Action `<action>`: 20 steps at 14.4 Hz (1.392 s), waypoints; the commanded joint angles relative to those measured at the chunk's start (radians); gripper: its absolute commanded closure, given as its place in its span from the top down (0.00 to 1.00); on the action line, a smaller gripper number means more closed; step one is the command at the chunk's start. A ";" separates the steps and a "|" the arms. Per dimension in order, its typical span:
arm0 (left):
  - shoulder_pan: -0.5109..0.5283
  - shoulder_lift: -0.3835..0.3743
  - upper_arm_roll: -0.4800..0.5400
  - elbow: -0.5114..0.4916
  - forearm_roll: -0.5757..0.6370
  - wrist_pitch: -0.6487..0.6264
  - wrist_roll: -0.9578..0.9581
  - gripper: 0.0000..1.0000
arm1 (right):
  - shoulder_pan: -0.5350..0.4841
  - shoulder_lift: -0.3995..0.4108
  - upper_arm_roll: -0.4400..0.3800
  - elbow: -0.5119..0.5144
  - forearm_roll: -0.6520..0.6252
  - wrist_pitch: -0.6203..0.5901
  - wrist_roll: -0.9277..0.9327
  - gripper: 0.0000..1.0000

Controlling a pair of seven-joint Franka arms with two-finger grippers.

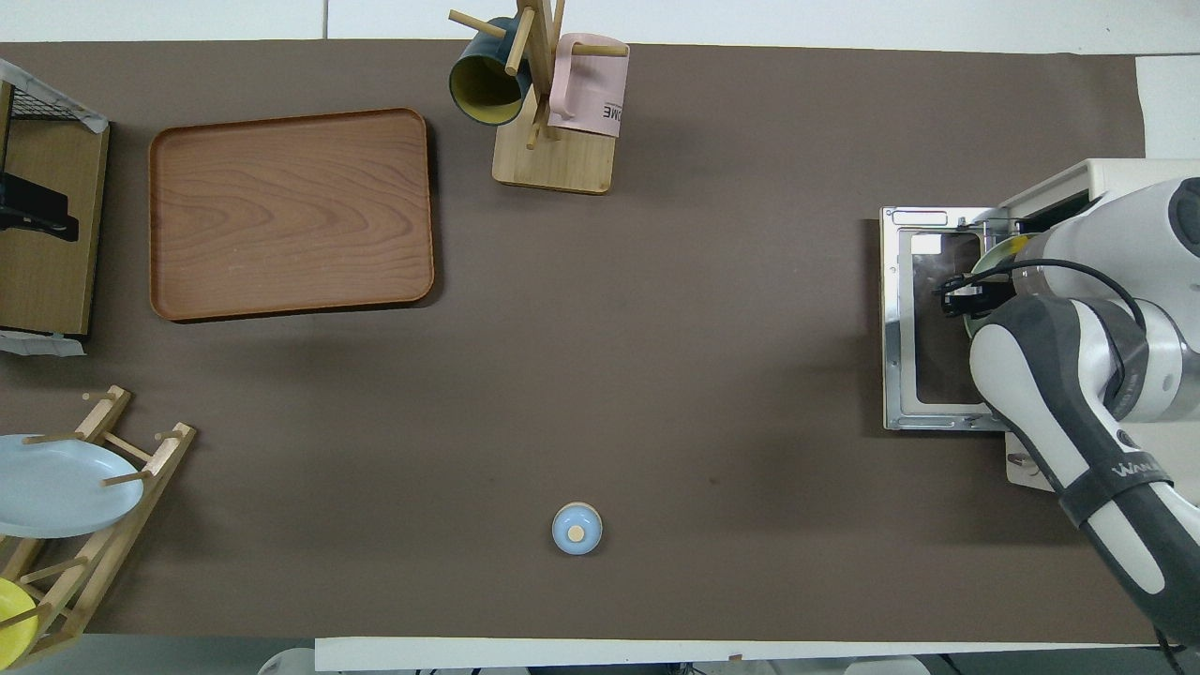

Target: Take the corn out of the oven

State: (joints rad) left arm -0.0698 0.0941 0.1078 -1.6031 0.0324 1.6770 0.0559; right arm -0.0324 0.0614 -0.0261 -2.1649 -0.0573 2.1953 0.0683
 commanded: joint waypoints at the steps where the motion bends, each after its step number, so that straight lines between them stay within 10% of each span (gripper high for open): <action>1: 0.021 -0.016 0.003 -0.023 -0.003 0.032 0.004 1.00 | -0.003 0.000 0.003 -0.018 -0.007 0.027 -0.027 0.11; 7: 0.064 -0.016 0.003 -0.029 -0.005 0.053 0.001 1.00 | 0.090 0.121 0.228 0.349 -0.042 -0.305 0.390 0.00; 11: 0.064 -0.036 0.003 -0.079 -0.005 0.096 -0.001 1.00 | 0.184 0.395 0.435 0.728 -0.116 -0.463 0.819 0.00; 20: 0.048 -0.089 -0.003 -0.234 -0.006 0.197 -0.005 1.00 | 0.459 0.665 0.434 0.937 -0.116 -0.220 1.240 0.03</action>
State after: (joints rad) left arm -0.0136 0.0527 0.1079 -1.7555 0.0324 1.8229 0.0561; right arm 0.3875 0.6750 0.4037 -1.3429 -0.1636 1.9916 1.2366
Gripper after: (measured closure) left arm 0.000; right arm 0.969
